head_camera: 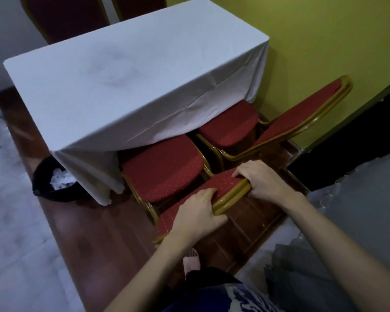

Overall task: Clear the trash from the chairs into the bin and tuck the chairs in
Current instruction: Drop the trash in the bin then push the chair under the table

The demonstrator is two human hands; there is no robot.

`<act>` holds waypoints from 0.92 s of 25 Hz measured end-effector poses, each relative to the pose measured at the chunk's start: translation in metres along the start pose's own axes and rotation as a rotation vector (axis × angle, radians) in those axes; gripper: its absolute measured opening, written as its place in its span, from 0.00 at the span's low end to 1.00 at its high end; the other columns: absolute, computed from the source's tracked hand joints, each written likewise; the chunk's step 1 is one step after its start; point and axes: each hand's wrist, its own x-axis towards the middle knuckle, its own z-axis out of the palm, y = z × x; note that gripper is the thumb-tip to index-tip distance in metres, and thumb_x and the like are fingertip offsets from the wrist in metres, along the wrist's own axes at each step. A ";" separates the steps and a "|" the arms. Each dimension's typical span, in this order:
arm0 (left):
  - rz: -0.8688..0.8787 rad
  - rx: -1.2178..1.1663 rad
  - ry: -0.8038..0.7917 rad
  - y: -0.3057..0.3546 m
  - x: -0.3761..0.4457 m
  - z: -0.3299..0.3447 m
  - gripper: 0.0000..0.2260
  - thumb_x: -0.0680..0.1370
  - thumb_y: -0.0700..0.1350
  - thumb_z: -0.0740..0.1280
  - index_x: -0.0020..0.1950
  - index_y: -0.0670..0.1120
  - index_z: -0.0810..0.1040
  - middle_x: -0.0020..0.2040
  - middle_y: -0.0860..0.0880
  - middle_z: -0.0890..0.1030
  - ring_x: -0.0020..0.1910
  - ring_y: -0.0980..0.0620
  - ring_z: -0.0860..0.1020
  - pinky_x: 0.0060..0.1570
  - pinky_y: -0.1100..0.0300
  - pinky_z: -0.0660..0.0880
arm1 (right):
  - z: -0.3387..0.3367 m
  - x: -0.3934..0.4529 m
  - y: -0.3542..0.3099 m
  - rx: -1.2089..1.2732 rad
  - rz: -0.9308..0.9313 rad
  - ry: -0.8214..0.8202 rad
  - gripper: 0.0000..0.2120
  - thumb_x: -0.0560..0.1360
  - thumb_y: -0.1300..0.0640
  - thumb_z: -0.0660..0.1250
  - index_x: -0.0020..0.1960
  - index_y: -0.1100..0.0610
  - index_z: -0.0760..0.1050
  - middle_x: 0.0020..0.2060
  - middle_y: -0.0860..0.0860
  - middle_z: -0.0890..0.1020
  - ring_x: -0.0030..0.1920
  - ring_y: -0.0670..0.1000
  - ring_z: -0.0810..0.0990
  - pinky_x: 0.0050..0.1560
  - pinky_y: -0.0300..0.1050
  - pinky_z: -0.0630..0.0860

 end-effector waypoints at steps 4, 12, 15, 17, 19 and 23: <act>0.031 0.048 0.065 -0.016 -0.003 -0.011 0.32 0.66 0.61 0.66 0.68 0.52 0.71 0.59 0.54 0.79 0.56 0.52 0.78 0.54 0.56 0.75 | -0.002 0.015 0.005 0.020 -0.063 -0.028 0.10 0.66 0.50 0.69 0.47 0.51 0.76 0.43 0.46 0.82 0.45 0.50 0.81 0.48 0.49 0.76; -0.098 0.135 0.176 -0.049 0.041 -0.052 0.25 0.64 0.65 0.65 0.55 0.52 0.77 0.49 0.53 0.82 0.47 0.48 0.80 0.45 0.55 0.75 | -0.021 0.091 0.000 0.048 -0.055 -0.038 0.19 0.63 0.42 0.60 0.47 0.52 0.77 0.42 0.48 0.82 0.45 0.54 0.80 0.47 0.53 0.75; -0.092 0.134 0.170 -0.049 0.059 -0.058 0.24 0.62 0.64 0.63 0.53 0.51 0.77 0.48 0.52 0.82 0.47 0.47 0.80 0.45 0.55 0.75 | -0.028 0.107 0.010 0.081 -0.051 -0.047 0.22 0.62 0.38 0.58 0.46 0.52 0.77 0.42 0.48 0.82 0.44 0.53 0.80 0.48 0.53 0.74; -0.079 0.123 0.173 -0.049 0.066 -0.059 0.23 0.63 0.63 0.64 0.52 0.51 0.77 0.47 0.52 0.82 0.46 0.48 0.80 0.44 0.56 0.73 | -0.027 0.112 0.017 0.087 -0.073 -0.031 0.21 0.63 0.38 0.59 0.46 0.52 0.77 0.41 0.47 0.82 0.43 0.53 0.80 0.47 0.54 0.74; -0.069 0.121 0.177 -0.050 0.069 -0.061 0.23 0.63 0.63 0.64 0.52 0.51 0.77 0.46 0.52 0.82 0.45 0.48 0.80 0.44 0.56 0.74 | -0.026 0.116 0.020 0.090 -0.075 -0.035 0.21 0.63 0.38 0.59 0.45 0.51 0.77 0.41 0.47 0.82 0.43 0.52 0.80 0.48 0.53 0.74; -0.074 0.101 0.174 -0.049 0.069 -0.064 0.24 0.64 0.64 0.64 0.54 0.51 0.77 0.47 0.53 0.80 0.45 0.50 0.79 0.45 0.56 0.74 | -0.026 0.118 0.022 0.092 -0.064 -0.018 0.17 0.64 0.39 0.61 0.44 0.50 0.76 0.40 0.45 0.81 0.43 0.50 0.79 0.47 0.52 0.74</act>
